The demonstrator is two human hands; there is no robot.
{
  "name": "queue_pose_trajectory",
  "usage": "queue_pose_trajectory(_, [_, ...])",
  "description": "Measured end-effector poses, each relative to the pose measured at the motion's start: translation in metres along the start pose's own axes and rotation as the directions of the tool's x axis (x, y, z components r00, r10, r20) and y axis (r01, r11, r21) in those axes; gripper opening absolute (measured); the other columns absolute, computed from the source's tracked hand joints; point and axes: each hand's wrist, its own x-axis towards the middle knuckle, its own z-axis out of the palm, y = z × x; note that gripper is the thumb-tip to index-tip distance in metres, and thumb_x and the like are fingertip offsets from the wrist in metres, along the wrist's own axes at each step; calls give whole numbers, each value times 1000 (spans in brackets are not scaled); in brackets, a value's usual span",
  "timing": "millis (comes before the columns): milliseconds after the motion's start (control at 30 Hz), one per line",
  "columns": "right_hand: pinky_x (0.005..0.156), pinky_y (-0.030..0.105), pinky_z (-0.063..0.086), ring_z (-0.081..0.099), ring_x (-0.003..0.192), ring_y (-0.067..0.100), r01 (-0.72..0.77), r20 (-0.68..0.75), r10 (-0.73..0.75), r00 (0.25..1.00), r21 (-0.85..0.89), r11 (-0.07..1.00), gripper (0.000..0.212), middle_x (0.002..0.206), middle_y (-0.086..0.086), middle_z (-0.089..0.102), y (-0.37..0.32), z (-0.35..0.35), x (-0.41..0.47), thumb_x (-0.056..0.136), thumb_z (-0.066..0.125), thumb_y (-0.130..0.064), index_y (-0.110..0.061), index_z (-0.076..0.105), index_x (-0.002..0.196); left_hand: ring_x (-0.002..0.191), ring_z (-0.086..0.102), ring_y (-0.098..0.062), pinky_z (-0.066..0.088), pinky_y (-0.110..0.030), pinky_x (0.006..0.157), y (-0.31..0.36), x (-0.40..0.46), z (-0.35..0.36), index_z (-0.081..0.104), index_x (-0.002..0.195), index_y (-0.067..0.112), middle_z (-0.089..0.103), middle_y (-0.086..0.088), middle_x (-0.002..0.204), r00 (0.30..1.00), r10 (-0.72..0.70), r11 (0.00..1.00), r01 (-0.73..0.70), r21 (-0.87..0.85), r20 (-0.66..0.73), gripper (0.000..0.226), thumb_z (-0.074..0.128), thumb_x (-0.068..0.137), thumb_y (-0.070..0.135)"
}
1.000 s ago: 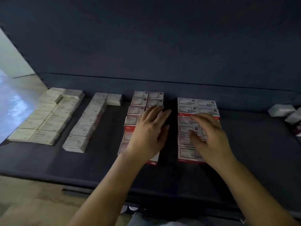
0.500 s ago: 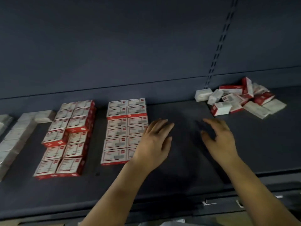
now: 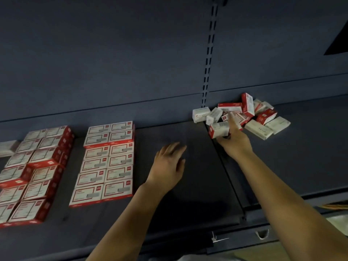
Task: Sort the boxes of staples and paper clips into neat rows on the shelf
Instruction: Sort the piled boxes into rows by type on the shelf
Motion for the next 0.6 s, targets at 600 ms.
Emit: queue_pose_trajectory(600, [58, 27, 46, 62, 66, 15, -91, 93, 37, 995, 685, 723, 15, 93, 4, 68, 0, -9, -41, 92, 53, -11, -20, 48, 81, 127, 41, -13, 30, -20, 105, 34, -1, -3, 48, 134, 18, 50, -1, 134, 995, -69, 936, 41, -350, -69, 43, 57, 91, 16])
